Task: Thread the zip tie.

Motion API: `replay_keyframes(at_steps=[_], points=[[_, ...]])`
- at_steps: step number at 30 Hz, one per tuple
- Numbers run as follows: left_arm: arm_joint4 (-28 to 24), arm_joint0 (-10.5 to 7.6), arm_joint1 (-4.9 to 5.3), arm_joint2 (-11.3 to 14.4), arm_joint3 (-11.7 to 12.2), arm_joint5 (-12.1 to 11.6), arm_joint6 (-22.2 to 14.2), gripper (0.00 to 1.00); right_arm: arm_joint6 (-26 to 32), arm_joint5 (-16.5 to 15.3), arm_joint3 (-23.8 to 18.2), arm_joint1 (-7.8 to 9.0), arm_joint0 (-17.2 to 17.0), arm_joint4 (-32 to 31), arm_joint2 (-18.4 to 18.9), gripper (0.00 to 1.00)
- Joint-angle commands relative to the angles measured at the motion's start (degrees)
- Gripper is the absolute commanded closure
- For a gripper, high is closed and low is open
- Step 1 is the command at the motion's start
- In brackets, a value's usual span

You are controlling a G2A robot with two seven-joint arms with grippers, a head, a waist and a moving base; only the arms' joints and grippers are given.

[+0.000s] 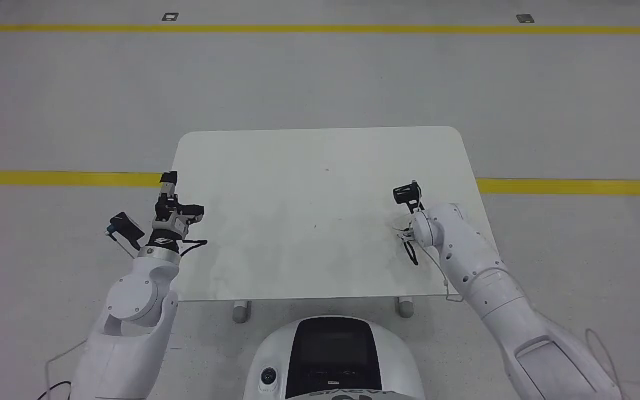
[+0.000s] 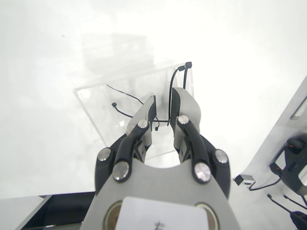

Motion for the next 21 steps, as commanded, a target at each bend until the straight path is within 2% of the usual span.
replay_keyframes(at_steps=[1,21], points=[[0.00,0.00,0.00,0.00,0.00,0.00,0.00,0.00,-0.05,-0.02,-0.06,-0.04,-0.11,-0.11,0.16,0.84],[0.00,0.00,0.00,0.00,0.00,0.00,0.00,0.00,0.15,-0.46,-0.58,-0.36,-0.85,-1.37,1.83,0.86]])
